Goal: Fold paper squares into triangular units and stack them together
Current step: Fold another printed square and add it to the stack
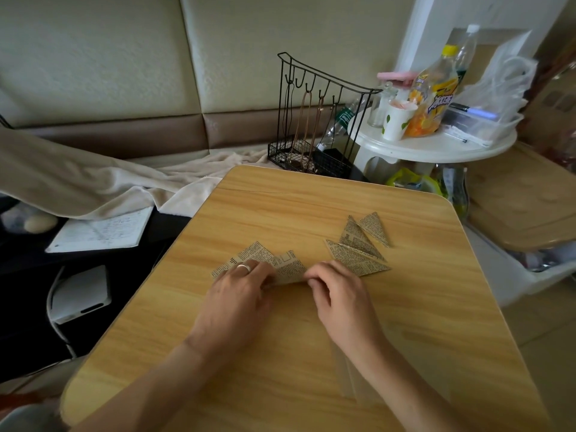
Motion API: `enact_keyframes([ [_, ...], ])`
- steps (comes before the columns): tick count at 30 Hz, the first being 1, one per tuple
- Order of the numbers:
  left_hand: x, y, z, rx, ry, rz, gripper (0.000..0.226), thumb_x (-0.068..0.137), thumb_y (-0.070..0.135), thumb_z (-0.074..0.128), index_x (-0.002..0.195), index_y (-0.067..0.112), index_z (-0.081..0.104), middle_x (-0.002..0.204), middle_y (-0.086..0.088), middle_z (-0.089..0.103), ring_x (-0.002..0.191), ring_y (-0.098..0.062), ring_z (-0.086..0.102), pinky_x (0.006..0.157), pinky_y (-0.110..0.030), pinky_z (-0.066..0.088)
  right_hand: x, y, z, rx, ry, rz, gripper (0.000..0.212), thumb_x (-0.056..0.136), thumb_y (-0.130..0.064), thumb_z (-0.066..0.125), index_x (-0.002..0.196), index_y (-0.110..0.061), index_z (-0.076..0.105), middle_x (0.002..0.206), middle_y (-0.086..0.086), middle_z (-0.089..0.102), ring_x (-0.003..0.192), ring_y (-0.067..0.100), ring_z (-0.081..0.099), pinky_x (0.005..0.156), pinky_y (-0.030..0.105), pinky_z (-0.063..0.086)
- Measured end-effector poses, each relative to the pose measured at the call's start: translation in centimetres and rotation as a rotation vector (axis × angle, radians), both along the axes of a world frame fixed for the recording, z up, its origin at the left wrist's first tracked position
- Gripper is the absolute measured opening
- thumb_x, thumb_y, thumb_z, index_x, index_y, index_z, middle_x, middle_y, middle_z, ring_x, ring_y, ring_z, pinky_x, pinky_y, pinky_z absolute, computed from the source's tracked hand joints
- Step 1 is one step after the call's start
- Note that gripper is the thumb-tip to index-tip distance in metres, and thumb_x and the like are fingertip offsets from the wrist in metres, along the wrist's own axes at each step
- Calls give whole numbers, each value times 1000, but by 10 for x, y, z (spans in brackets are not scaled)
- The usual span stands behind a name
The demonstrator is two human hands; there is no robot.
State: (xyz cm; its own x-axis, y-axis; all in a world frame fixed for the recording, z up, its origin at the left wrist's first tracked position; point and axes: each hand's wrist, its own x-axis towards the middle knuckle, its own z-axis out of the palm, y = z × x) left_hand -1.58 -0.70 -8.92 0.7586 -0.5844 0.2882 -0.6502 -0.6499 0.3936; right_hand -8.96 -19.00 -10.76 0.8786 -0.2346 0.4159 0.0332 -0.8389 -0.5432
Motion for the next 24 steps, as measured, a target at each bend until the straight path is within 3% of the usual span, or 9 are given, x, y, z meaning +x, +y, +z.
enact_keyframes([
  [3, 4, 1, 2, -12, -29, 15, 12, 88, 10, 70, 98, 17, 72, 93, 1, 69, 85, -24, 66, 69, -39, 55, -3, 2, 2, -55, 9, -3, 15, 92, -6, 72, 106, -12, 72, 116, 0, 62, 104, 14, 63, 92, 29, 53],
  [6, -1, -5, -1, -17, -42, -36, 14, 89, 12, 67, 100, 18, 72, 91, 1, 67, 85, -24, 64, 72, -41, 55, -5, 7, 4, -134, 23, 47, 22, 91, -15, 74, 113, -17, 72, 121, -2, 57, 108, 13, 60, 91, 25, 53],
  [9, -2, -9, -6, -41, -33, -60, 12, 88, 18, 67, 100, 21, 71, 93, 3, 65, 90, -23, 63, 74, -38, 54, -2, 4, 4, -42, 16, 97, 6, 93, -11, 73, 97, -11, 70, 101, -4, 60, 89, 12, 59, 78, 28, 51],
  [12, 6, -9, -11, -89, -10, 22, 21, 83, 22, 79, 102, 20, 73, 102, 3, 63, 98, -22, 59, 80, -37, 53, -1, -4, 5, 54, 20, 79, 17, 94, -9, 73, 84, -12, 59, 82, -8, 52, 70, 3, 44, 65, 16, 34],
  [15, 14, -6, -13, -153, 109, 117, 19, 83, 20, 81, 101, 22, 75, 105, 4, 59, 101, -18, 56, 86, -35, 52, 0, -9, 3, 105, 18, 62, 19, 97, -15, 70, 85, -16, 55, 73, -14, 46, 64, 3, 44, 61, 17, 30],
  [18, 18, -6, -10, -248, 220, 138, 11, 88, 15, 76, 95, 22, 77, 99, 7, 62, 83, -11, 62, 77, -32, 55, 2, -9, -1, 176, -8, 37, 17, 98, -20, 69, 87, -17, 56, 62, -9, 49, 54, 10, 44, 54, 25, 33],
  [21, 18, -6, -3, -335, 269, 138, 8, 91, 16, 74, 91, 24, 76, 92, 12, 69, 82, -5, 65, 68, -13, 48, 3, -9, -2, 240, -19, 10, 23, 100, -20, 67, 81, -19, 54, 55, -8, 45, 48, 12, 40, 48, 24, 27],
  [22, 17, -6, -1, -368, 312, 131, 10, 93, 18, 72, 88, 25, 74, 86, 12, 70, 80, -4, 66, 64, -12, 47, 3, -10, -2, 258, -19, 11, 25, 100, -20, 66, 79, -19, 53, 54, -9, 44, 48, 11, 40, 47, 23, 26],
  [24, 16, -5, 2, -441, 430, 121, 13, 97, 21, 67, 86, 27, 71, 78, 7, 72, 72, -10, 68, 59, -24, 53, 3, -11, 0, 321, -31, 18, 28, 101, -19, 66, 75, -20, 54, 54, -9, 44, 48, 9, 40, 47, 23, 26],
])
